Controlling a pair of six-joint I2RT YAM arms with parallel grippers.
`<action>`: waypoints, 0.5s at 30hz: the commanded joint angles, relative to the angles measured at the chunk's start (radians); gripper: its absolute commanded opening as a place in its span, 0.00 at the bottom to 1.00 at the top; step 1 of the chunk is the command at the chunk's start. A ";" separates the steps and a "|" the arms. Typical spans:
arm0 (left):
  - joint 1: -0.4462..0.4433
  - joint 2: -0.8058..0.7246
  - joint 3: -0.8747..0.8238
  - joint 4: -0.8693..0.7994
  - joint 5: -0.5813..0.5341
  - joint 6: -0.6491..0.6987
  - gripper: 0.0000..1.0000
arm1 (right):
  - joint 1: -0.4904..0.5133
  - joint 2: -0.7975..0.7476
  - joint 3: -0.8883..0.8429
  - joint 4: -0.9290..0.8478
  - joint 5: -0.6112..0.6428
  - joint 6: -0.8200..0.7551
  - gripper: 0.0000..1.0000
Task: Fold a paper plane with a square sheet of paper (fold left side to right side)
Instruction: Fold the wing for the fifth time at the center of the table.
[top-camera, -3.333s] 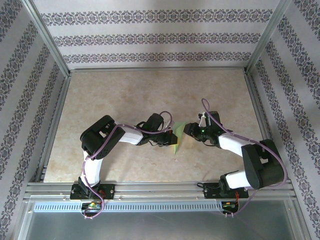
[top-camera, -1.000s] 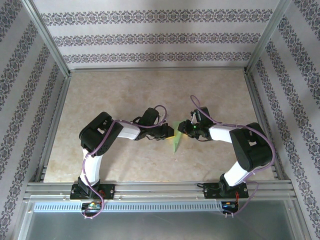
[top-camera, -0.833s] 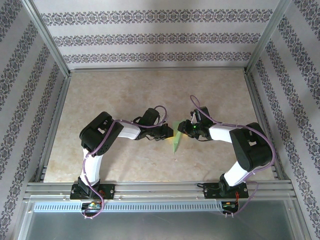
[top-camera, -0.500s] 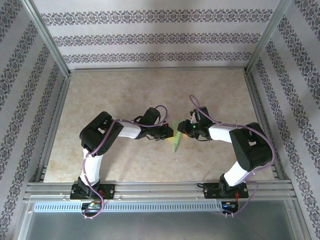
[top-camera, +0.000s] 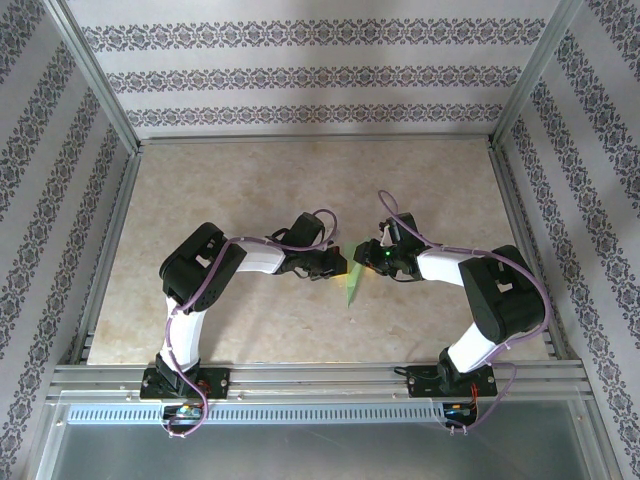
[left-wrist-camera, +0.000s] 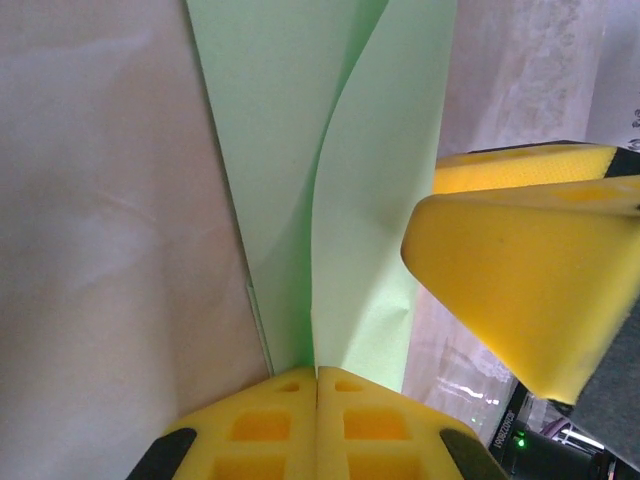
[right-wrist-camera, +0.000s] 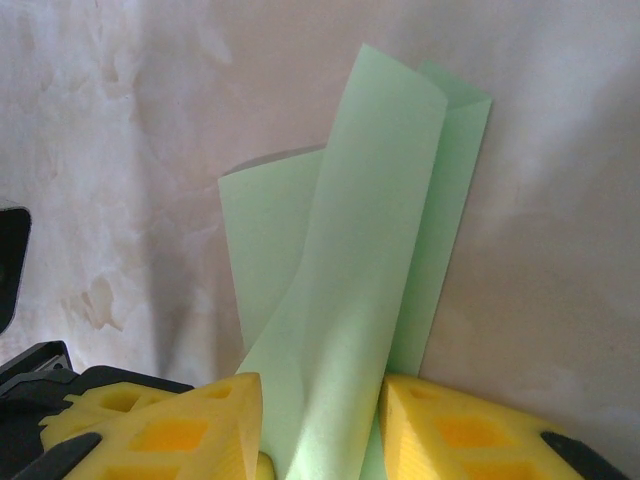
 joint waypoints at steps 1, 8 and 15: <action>0.015 0.041 0.000 -0.127 -0.118 0.043 0.02 | 0.012 -0.023 0.002 -0.014 0.026 -0.010 0.38; 0.014 0.041 0.010 -0.156 -0.135 0.047 0.02 | 0.000 -0.073 0.008 -0.080 0.045 -0.032 0.39; 0.014 0.040 0.016 -0.178 -0.146 0.053 0.02 | -0.024 -0.121 0.012 -0.100 0.010 -0.050 0.15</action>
